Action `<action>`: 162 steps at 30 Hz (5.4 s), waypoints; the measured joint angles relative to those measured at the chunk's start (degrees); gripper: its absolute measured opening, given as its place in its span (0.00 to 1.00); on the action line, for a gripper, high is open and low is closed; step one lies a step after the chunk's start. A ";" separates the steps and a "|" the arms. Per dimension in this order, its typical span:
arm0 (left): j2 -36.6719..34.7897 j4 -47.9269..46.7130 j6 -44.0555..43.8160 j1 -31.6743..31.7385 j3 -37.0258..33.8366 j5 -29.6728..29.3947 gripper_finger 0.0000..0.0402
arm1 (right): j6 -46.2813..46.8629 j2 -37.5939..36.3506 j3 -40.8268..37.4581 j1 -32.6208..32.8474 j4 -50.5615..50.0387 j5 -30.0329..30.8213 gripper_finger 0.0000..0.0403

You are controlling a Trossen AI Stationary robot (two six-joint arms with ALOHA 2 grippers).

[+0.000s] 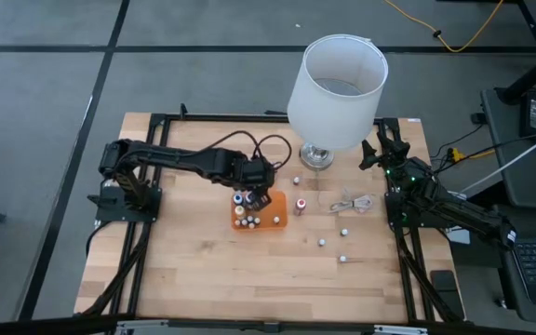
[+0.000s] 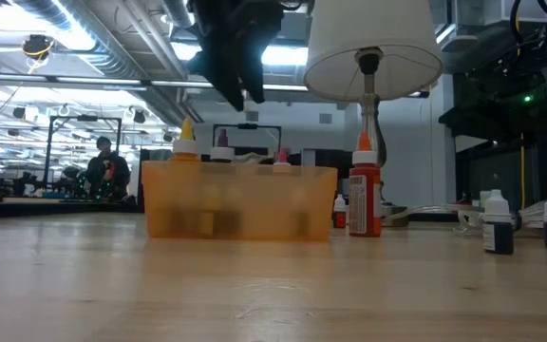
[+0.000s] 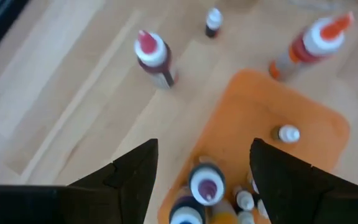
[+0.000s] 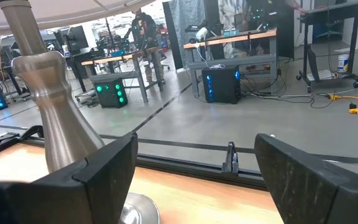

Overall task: Pick & Place food coloring
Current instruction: Put the big pink food coloring bottle into the orange transparent bin

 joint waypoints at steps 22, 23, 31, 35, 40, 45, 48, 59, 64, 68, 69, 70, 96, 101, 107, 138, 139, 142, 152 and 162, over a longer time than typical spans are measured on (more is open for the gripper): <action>11.44 -1.63 -3.67 4.19 10.89 -12.31 0.60 | 0.00 0.02 0.00 0.00 -0.01 0.00 0.80; 12.00 -1.85 -4.65 4.51 10.97 -12.15 0.60 | 0.00 0.02 0.02 0.01 -0.01 0.00 0.80; 15.09 -1.36 -7.66 6.28 11.05 -11.00 0.60 | 0.00 0.02 0.01 0.01 -0.01 0.01 0.80; 16.57 -0.25 -6.72 7.04 11.01 -10.96 0.60 | 0.00 0.02 0.02 0.02 0.00 0.00 0.80; 17.80 2.71 -3.05 7.86 10.99 -9.76 0.60 | 0.00 0.02 0.00 0.00 0.00 0.02 0.80; 19.05 4.64 -1.20 8.44 10.95 -8.06 0.60 | 0.00 0.02 0.02 0.02 0.00 0.00 0.80; 19.68 4.47 -1.17 8.48 10.58 -7.76 0.60 | 0.00 0.02 0.02 0.02 -0.02 0.00 0.80; 19.63 6.95 -0.93 8.45 6.77 -6.44 0.60 | 0.00 0.00 0.01 0.01 0.00 0.00 0.80; 19.63 9.67 2.25 8.04 6.77 -6.91 0.60 | 0.00 0.01 0.01 0.02 0.00 0.01 0.80; 19.63 9.35 2.34 8.11 6.92 -6.43 0.60 | 0.00 0.01 0.01 0.01 0.00 0.00 0.80; 19.63 9.37 2.45 8.09 6.92 -6.05 0.60 | 0.00 0.01 0.02 0.01 -0.01 0.00 0.80; 19.63 9.37 2.67 8.08 6.92 -6.02 0.60 | -0.01 0.02 0.01 0.02 0.00 0.00 0.80; 16.21 4.26 3.82 6.28 7.01 -6.36 0.30 | 0.00 0.02 0.00 0.02 -0.02 0.00 0.80; 13.27 2.61 3.81 5.48 7.01 -8.13 0.29 | 0.00 0.00 0.02 0.00 0.00 0.00 0.80; 7.59 1.38 3.84 3.96 7.02 -9.08 0.29 | 0.00 0.02 0.02 0.02 0.00 0.02 0.80; 3.08 9.82 9.11 -9.18 1.16 -1.34 0.28 | 0.00 0.02 0.02 0.01 0.00 0.00 0.80; 3.08 10.05 8.88 -9.18 0.34 -1.46 0.28 | 0.00 0.02 0.02 0.01 -0.01 0.00 0.80; 3.08 10.74 8.37 -9.34 -2.33 -1.62 0.28 | 0.00 0.00 0.00 0.00 0.00 0.00 0.80; 3.08 12.30 6.24 -9.49 -9.16 -3.60 0.28 | 0.00 0.02 0.02 0.00 -0.02 0.00 0.80; 3.08 12.43 4.66 -10.34 -12.26 -3.56 0.28 | 0.00 0.02 0.02 0.00 -0.02 0.00 0.80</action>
